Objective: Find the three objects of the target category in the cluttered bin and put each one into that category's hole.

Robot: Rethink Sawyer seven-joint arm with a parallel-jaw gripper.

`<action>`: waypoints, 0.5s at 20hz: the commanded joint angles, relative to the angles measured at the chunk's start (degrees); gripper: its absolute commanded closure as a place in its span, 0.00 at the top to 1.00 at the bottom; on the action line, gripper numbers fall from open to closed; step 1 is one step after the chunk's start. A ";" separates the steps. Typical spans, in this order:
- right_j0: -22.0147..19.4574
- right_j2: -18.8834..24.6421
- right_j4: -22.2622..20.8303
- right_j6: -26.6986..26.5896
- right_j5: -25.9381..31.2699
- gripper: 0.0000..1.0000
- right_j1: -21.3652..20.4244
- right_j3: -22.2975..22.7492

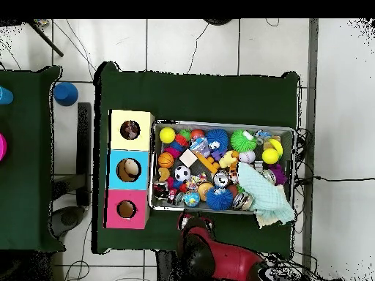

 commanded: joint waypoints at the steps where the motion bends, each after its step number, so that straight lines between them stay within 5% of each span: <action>1: 0.91 2.65 6.16 15.63 -5.60 1.00 11.37 -7.03; 10: 1.20 3.24 7.65 13.19 0.57 1.00 5.16 -5.39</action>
